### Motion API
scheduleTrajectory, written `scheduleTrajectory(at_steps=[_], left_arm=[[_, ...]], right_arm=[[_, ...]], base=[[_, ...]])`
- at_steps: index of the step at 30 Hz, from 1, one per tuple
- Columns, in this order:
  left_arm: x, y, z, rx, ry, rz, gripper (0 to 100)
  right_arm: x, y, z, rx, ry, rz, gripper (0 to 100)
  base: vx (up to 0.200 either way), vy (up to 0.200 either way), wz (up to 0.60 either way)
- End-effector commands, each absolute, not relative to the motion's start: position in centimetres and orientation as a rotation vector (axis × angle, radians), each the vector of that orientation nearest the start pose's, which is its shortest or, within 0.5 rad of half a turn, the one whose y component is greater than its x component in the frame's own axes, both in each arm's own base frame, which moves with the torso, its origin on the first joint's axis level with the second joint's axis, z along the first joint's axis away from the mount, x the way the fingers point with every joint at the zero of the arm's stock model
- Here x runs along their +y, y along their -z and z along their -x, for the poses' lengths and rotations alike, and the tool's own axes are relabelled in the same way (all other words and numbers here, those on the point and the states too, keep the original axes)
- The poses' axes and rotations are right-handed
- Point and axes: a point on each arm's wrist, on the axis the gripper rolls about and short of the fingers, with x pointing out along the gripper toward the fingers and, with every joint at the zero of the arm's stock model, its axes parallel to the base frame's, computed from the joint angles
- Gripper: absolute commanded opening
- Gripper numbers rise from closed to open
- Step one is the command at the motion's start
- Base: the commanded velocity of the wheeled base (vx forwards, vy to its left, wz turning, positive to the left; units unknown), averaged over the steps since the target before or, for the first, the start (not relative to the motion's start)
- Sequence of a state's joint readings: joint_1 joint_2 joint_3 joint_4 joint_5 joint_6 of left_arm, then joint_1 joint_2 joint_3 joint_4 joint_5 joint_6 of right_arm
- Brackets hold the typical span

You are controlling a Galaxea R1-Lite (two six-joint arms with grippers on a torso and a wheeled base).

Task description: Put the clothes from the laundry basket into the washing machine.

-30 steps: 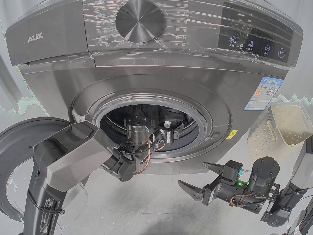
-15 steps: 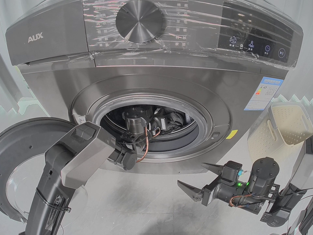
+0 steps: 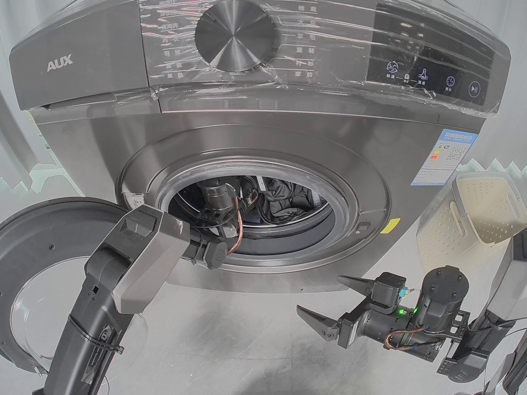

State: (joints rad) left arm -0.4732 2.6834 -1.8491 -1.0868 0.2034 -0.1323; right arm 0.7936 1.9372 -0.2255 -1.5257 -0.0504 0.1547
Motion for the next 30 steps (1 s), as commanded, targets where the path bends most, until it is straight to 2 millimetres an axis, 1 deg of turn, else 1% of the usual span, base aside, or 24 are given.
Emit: scheduleTrajectory(at_steps=[1,2,3,6,8,10,12,13,14,15,22,25,30], left_arm=[[-24.1,-6.7,-48.6,-0.2,0.278,0.205,0],[-24.1,-6.7,-48.6,-0.2,0.278,0.205,0],[-24.2,-6.6,-48.5,-0.199,0.28,0.205,100],[-24.2,-6.7,-48.5,-0.199,0.28,0.207,100],[-24.3,-7.0,-48.1,-0.192,0.287,0.208,100],[-24.3,-7.6,-47.5,-0.184,0.292,0.207,100],[-24.5,-7.7,-46.4,-0.16,0.304,0.204,100],[-24.5,-7.7,-46.3,-0.16,0.308,0.204,100],[-25.0,-7.8,-44.9,-0.149,0.336,0.202,100],[-25.1,-7.9,-44.3,-0.147,0.345,0.201,100],[-25.6,-8.2,-38.1,-0.084,0.424,0.173,100],[-25.7,-8.5,-35.7,-0.064,0.453,0.164,100],[-25.5,-8.1,-32.8,-0.031,0.486,0.14,100]], right_arm=[[18.4,-7.6,-18.2,0.237,-0.725,-0.066,100],[18.4,-7.6,-18.2,0.237,-0.725,-0.066,100],[18.4,-7.5,-18.2,0.239,-0.727,-0.065,100],[18.4,-7.5,-18.2,0.239,-0.727,-0.065,100],[18.4,-7.5,-18.2,0.239,-0.727,-0.065,100],[18.4,-7.5,-18.2,0.239,-0.727,-0.065,100],[18.4,-7.5,-18.2,0.239,-0.725,-0.066,100],[18.4,-7.5,-18.2,0.239,-0.725,-0.066,100],[18.3,-7.6,-18.2,0.239,-0.722,-0.066,100],[18.3,-7.6,-18.3,0.238,-0.721,-0.066,100],[18.1,-7.5,-18.2,0.245,-0.715,-0.063,100],[18.0,-7.4,-18.2,0.248,-0.715,-0.062,100],[17.8,-7.4,-18.2,0.254,-0.71,-0.062,100]], base=[[0.0,0.0,0.0],[0.0,0.0,0.0],[0.0,0.0,0.0],[0.0,0.0,0.0],[0.0,0.0,0.0],[0.0,0.0,0.0],[0.0,0.0,0.0],[0.0,0.0,0.0],[0.0,0.0,0.0],[0.0,0.0,0.0],[0.0,0.0,0.0],[0.0,0.0,0.0],[0.0,0.0,0.0]])
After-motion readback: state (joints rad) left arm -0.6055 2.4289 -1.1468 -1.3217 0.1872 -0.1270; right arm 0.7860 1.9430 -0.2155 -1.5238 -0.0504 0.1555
